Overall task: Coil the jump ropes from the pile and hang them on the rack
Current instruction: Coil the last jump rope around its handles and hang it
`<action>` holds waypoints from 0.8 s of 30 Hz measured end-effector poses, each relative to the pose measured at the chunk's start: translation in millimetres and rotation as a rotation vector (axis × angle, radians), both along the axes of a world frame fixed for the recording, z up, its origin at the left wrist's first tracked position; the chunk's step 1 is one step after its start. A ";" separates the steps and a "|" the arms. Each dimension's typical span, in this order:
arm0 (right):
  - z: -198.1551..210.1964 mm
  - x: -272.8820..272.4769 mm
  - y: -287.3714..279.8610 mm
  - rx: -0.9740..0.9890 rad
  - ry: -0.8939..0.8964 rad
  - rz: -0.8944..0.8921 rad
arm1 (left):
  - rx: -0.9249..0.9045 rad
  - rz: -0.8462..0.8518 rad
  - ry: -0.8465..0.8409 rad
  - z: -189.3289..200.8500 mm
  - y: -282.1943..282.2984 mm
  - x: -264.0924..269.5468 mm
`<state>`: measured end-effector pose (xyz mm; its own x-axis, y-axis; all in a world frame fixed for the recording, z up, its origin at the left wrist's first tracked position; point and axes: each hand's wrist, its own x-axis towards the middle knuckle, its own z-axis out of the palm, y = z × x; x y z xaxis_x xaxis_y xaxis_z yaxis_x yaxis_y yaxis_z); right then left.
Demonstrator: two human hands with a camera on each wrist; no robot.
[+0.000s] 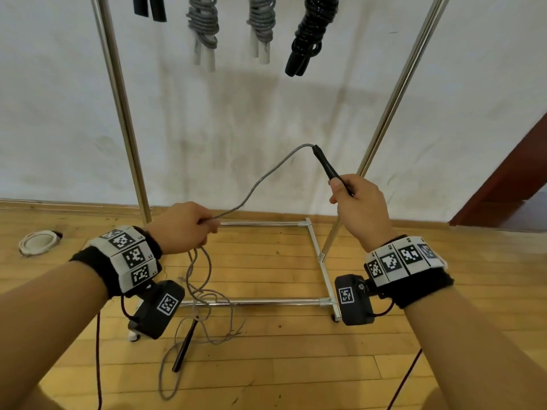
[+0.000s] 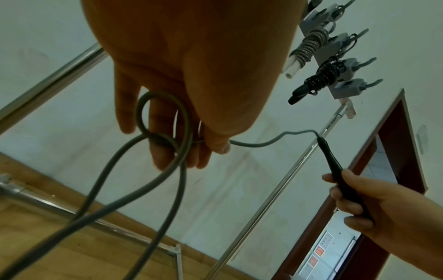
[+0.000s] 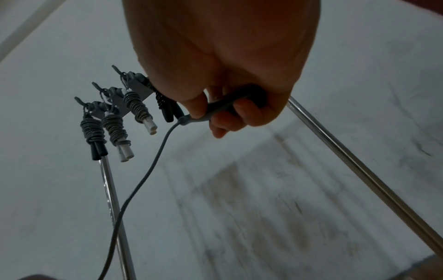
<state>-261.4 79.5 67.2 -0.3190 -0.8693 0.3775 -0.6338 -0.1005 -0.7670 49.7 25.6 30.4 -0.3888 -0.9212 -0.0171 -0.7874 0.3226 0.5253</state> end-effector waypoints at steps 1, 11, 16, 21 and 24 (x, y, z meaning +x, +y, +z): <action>0.8 5.6 0.4 0.021 -0.037 0.036 | -0.027 -0.013 -0.017 1.3 0.5 -1.1; -17.8 80.3 14.8 0.139 0.173 0.412 | -0.105 -0.202 0.004 5.5 17.6 -35.0; -24.2 80.7 11.4 0.229 0.211 0.426 | -0.139 -0.253 0.123 7.7 22.2 -32.1; -18.9 66.7 3.1 0.247 0.247 0.360 | -0.090 -0.274 0.013 1.2 15.8 -16.2; -15.3 49.5 -2.4 0.209 0.159 0.296 | -0.032 -0.250 -0.056 -2.7 10.4 -4.4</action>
